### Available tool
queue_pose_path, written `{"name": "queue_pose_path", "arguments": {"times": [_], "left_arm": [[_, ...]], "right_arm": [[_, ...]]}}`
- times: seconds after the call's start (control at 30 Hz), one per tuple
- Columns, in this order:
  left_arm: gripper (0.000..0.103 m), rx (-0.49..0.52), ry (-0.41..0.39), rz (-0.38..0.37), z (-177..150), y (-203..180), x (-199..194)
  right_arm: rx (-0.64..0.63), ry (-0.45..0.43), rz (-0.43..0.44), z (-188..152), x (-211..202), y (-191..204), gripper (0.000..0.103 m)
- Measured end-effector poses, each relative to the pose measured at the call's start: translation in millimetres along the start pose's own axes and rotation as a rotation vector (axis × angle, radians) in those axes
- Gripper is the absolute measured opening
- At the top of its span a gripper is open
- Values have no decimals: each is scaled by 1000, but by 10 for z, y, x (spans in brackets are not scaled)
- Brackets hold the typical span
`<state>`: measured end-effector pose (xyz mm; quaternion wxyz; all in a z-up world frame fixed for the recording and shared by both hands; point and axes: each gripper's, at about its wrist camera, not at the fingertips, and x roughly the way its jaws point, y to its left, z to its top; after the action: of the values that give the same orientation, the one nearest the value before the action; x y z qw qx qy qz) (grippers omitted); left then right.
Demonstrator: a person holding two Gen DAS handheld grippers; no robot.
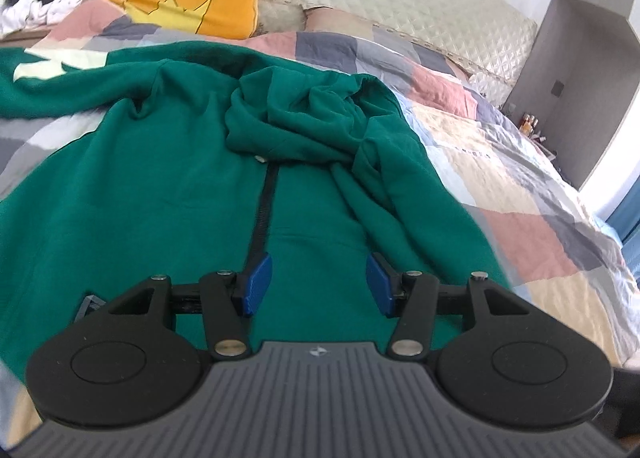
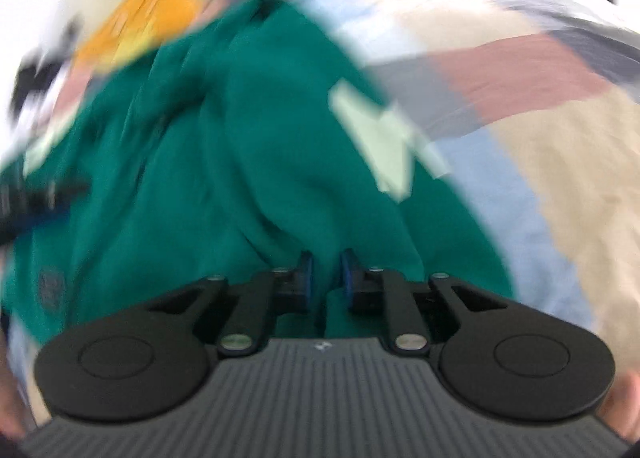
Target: Fold large clothes
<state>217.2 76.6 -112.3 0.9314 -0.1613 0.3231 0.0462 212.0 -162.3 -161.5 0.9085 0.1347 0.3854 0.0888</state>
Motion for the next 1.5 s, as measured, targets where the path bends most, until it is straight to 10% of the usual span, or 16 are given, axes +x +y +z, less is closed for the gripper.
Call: {"name": "queue_pose_path", "arguments": {"times": [0.4,0.87,0.93,1.03,1.5], "left_arm": [[58,-32,46,4,-73,64,107],[58,-46,67,40,-144,89,169],[58,-40,69,40,-149,75,172],[58,-33,69,42,-161,53,158],[58,-15,74,37,-197,-45,180]], "right_arm": [[136,-127,40,293,-463,-427,7],[272,-81,70,275,-346,-720,8],[264,-49,69,279,-294,-706,16],[266,-24,52,245,-232,-684,71],[208,142,-59,-26,241,-527,71]]}}
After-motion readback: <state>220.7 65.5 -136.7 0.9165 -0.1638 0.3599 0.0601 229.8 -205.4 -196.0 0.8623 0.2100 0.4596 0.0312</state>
